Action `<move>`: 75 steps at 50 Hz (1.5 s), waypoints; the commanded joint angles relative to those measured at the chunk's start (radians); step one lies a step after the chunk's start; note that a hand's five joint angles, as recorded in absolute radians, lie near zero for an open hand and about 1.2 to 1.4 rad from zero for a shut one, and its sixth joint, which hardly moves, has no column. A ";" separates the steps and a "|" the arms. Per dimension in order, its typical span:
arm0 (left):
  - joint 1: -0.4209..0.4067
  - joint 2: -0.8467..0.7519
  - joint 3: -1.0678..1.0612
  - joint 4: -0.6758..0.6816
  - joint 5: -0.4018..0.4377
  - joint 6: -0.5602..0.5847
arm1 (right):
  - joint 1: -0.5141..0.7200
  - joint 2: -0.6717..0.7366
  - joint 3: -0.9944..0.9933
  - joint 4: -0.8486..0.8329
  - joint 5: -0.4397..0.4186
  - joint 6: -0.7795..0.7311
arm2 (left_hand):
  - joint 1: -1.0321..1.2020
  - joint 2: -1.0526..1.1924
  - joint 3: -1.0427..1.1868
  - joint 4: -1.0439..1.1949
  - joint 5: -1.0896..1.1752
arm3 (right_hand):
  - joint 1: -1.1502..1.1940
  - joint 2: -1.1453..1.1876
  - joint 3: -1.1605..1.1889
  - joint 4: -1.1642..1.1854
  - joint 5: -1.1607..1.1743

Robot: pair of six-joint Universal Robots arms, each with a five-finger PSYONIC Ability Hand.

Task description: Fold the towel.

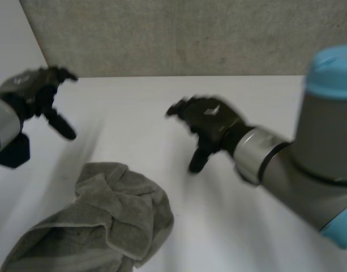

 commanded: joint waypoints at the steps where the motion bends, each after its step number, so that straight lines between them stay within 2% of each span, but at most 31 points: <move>1: 0.225 0.018 -0.233 -0.011 0.156 0.140 | 0.102 0.138 -0.005 0.004 -0.139 0.105 | 0.057 0.061 0.061 0.061 0.059 | 0.000 -0.036 -0.022 -0.041 -0.029; 2: 0.263 0.025 -0.274 -0.019 0.187 0.168 | 0.103 0.139 -0.005 0.004 -0.139 0.105 | 0.057 0.061 0.061 0.061 0.059 | 0.000 -0.036 -0.022 -0.041 -0.029; 3: 0.264 0.025 -0.275 -0.019 0.187 0.168 | 0.119 0.165 -0.006 0.001 -0.168 0.117 | 0.057 0.061 0.061 0.061 0.059 | 0.006 -0.030 -0.016 -0.035 -0.023; 7: 0.343 0.054 -0.382 -0.040 0.255 0.248 | 0.147 0.220 -0.005 -0.026 -0.183 0.119 | 0.051 0.055 0.055 0.055 0.053 | 0.012 -0.024 -0.010 -0.029 -0.017; 15: 0.397 0.079 -0.524 -0.042 0.296 0.355 | 0.219 0.324 0.029 -0.161 -0.170 0.114 | 0.028 0.032 0.031 0.031 0.030 | 0.162 0.125 0.140 0.120 0.132; 17: 0.398 0.079 -0.543 -0.037 0.296 0.366 | 0.224 0.349 0.034 -0.203 -0.130 0.111 | 0.025 0.029 0.028 0.028 0.027 | 0.404 0.367 0.382 0.362 0.374; 18: 0.399 0.079 -0.543 -0.037 0.296 0.366 | 0.224 0.349 0.034 -0.203 -0.130 0.111 | 0.025 0.029 0.028 0.028 0.027 | 0.405 0.369 0.383 0.364 0.376; 19: 0.399 0.077 -0.558 -0.031 0.298 0.372 | 0.224 0.353 0.032 -0.227 -0.095 0.109 | 0.028 0.032 0.031 0.031 0.030 | 0.670 0.633 0.648 0.629 0.640; 20: 0.399 0.077 -0.575 -0.025 0.302 0.372 | 0.224 0.353 0.032 -0.227 -0.094 0.109 | 0.031 0.035 0.034 0.034 0.033 | 0.673 0.636 0.650 0.631 0.643; 22: 0.395 0.077 -0.584 -0.011 0.307 0.374 | 0.222 0.341 0.025 -0.281 -0.003 0.105 | 0.034 0.038 0.037 0.037 0.036 | 1.200 1.164 1.178 1.159 1.171; 23: 0.395 0.077 -0.585 -0.011 0.307 0.374 | 0.213 0.326 0.025 -0.308 0.045 0.100 | 0.034 0.038 0.037 0.037 0.036 | 1.203 1.166 1.181 1.162 1.173; 24: 0.389 0.076 -0.591 0.004 0.314 0.374 | 0.213 0.326 0.025 -0.309 0.045 0.100 | 0.037 0.040 0.040 0.040 0.038 | 1.203 1.166 1.181 1.162 1.173; 25: 0.386 0.076 -0.597 0.022 0.325 0.372 | 0.206 0.289 0.031 -0.344 0.094 0.096 | 0.045 0.049 0.049 0.049 0.047 | 1.203 1.166 1.181 1.162 1.173; 28: 0.380 0.076 -0.612 0.062 0.345 0.372 | 0.181 0.223 0.038 -0.379 0.145 0.085 | 0.063 0.067 0.066 0.066 0.065 | 1.203 1.166 1.181 1.162 1.173; 35: 0.330 0.056 -0.615 0.101 0.368 0.372 | 0.130 0.169 0.078 -0.375 0.151 0.024 | 0.224 0.228 0.228 0.228 0.226 | 1.203 1.166 1.181 1.162 1.173; 41: 0.251 -0.004 -0.585 0.135 0.358 0.372 | 0.104 0.153 0.126 -0.379 0.165 -0.032 | 0.254 0.258 0.257 0.257 0.256 | 1.203 1.166 1.181 1.162 1.173; 46: 0.237 -0.001 -0.581 0.132 0.353 0.369 | 0.095 0.146 0.147 -0.359 0.156 -0.021 | 0.254 0.258 0.257 0.257 0.256 | 1.203 1.166 1.181 1.162 1.173; 47: 0.240 0.007 -0.581 0.132 0.351 0.369 | 0.100 0.145 0.152 -0.330 0.151 -0.018 | 0.254 0.258 0.257 0.257 0.256 | 0.724 0.688 0.702 0.683 0.695; 48: 0.241 0.007 -0.581 0.132 0.351 0.369 | 0.100 0.145 0.152 -0.330 0.151 -0.018 | 0.254 0.258 0.257 0.257 0.256 | 0.720 0.683 0.698 0.678 0.690; 49: 0.245 0.013 -0.583 0.132 0.351 0.369 | 0.100 0.145 0.153 -0.289 0.142 -0.006 | 0.254 0.258 0.257 0.257 0.256 | 0.513 0.477 0.491 0.472 0.484; 53: 0.253 0.044 -0.581 0.130 0.342 0.368 | 0.100 0.145 0.146 -0.215 0.097 0.059 | 0.254 0.258 0.257 0.257 0.256 | 0.502 0.466 0.480 0.461 0.473; 55: 0.259 0.073 -0.585 0.128 0.331 0.366 | 0.098 0.152 0.143 -0.200 0.015 0.149 | 0.251 0.255 0.254 0.254 0.253 | 0.403 0.367 0.381 0.362 0.374; 56: 0.259 0.073 -0.585 0.128 0.331 0.366 | 0.098 0.153 0.143 -0.200 0.015 0.149 | 0.251 0.255 0.254 0.254 0.253 | 0.402 0.366 0.380 0.361 0.373; 58: 0.267 0.079 -0.588 0.125 0.327 0.366 | 0.103 0.177 0.144 -0.198 -0.062 0.204 | 0.251 0.255 0.254 0.254 0.253 | 0.195 0.158 0.173 0.154 0.165; 63: 0.288 0.110 -0.618 0.078 0.316 0.361 | 0.121 0.229 0.138 -0.200 -0.110 0.229 | 0.245 0.249 0.249 0.249 0.247 | 0.203 0.166 0.181 0.161 0.173; 69: 0.302 0.134 -0.641 0.052 0.318 0.360 | 0.146 0.289 0.127 -0.230 -0.100 0.234 | 0.242 0.246 0.246 0.246 0.244 | 0.253 0.216 0.231 0.211 0.223; 71: 0.302 0.149 -0.658 0.047 0.316 0.360 | 0.150 0.329 0.120 -0.272 -0.075 0.234 | 0.231 0.234 0.234 0.234 0.232 | 0.407 0.371 0.385 0.366 0.378; 72: 0.302 0.150 -0.658 0.047 0.316 0.360 | 0.150 0.329 0.120 -0.272 -0.074 0.234 | 0.230 0.234 0.234 0.234 0.232 | 0.408 0.372 0.386 0.367 0.379; 73: 0.302 0.157 -0.666 0.050 0.316 0.360 | 0.149 0.343 0.115 -0.293 -0.056 0.234 | 0.219 0.223 0.222 0.222 0.221 | 0.571 0.535 0.549 0.530 0.542; 74: 0.300 0.163 -0.676 0.055 0.316 0.360 | 0.149 0.350 0.110 -0.313 -0.030 0.234 | 0.204 0.208 0.208 0.208 0.206 | 0.858 0.821 0.836 0.816 0.828; 75: 0.300 0.163 -0.677 0.055 0.316 0.360 | 0.149 0.350 0.110 -0.313 -0.030 0.234 | 0.204 0.208 0.208 0.208 0.206 | 0.860 0.824 0.838 0.819 0.831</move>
